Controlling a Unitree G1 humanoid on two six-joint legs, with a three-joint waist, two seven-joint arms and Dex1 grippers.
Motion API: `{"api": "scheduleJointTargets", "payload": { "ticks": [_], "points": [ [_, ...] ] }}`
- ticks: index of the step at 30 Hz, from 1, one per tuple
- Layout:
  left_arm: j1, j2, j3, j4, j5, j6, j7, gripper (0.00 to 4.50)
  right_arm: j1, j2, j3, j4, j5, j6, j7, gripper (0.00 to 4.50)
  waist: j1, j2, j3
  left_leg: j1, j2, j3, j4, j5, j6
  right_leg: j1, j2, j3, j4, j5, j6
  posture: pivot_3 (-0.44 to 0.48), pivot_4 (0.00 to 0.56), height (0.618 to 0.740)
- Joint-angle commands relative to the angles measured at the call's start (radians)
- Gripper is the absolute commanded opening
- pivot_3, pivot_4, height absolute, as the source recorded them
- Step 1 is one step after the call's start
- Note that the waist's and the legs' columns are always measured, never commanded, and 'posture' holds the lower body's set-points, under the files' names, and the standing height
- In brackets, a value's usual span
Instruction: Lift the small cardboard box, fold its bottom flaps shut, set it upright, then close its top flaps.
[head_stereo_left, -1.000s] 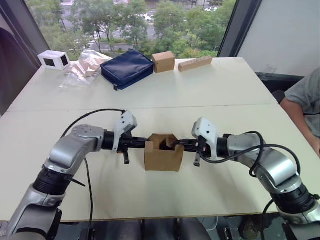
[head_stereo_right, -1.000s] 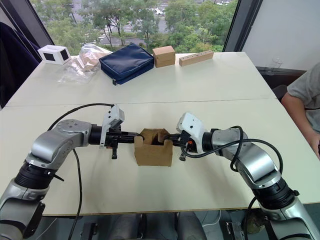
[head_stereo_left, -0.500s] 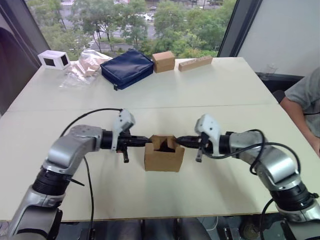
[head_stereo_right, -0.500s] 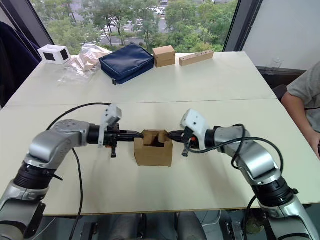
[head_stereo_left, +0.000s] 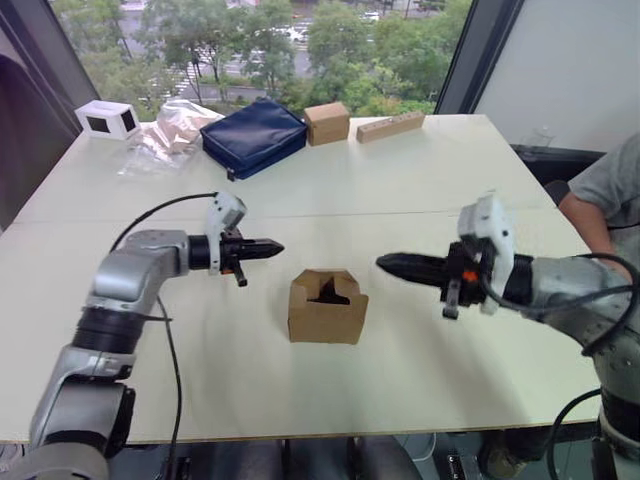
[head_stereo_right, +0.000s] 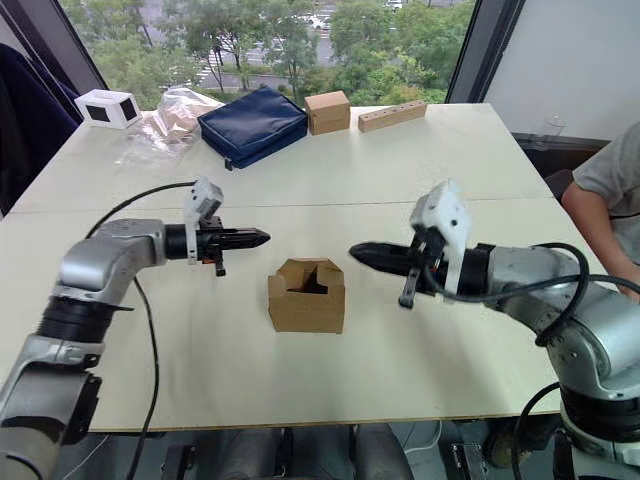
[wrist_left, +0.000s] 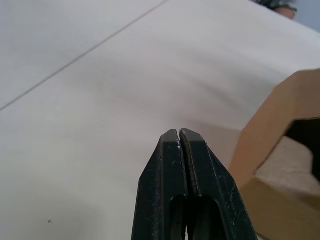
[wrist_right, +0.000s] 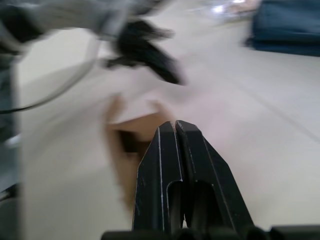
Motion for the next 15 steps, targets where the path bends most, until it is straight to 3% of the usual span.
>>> {"api": "scheduleJointTargets", "payload": {
  "ticks": [1,7,15],
  "points": [
    [-0.046,-0.033,-0.026,0.108,0.042,-0.078,-0.056,0.03,0.029,-0.021,0.037,-0.129,0.091,0.039,-0.051,0.00,-0.001,0.000,0.000,0.000,0.000,0.000,0.000,0.000,0.000,0.000,0.000,0.000,0.000,0.000,0.000,0.000,0.150,0.740],
    [-0.036,-0.065,-0.073,0.128,0.070,-0.104,-0.138,0.03,0.014,-0.003,0.212,-0.154,-0.027,-0.009,-0.129,0.00,-0.004,0.000,0.000,0.000,0.000,0.000,0.000,0.000,0.000,0.000,0.001,0.000,0.000,0.000,0.000,0.000,0.150,0.740],
    [0.005,-0.082,-0.076,0.046,0.080,-0.087,-0.136,0.03,-0.024,0.023,0.393,-0.073,-0.223,-0.114,-0.151,0.00,-0.002,0.000,0.000,0.000,0.000,0.000,0.000,0.000,0.000,-0.001,0.000,0.000,0.000,0.000,0.000,0.000,0.150,0.740]
  ]
}}
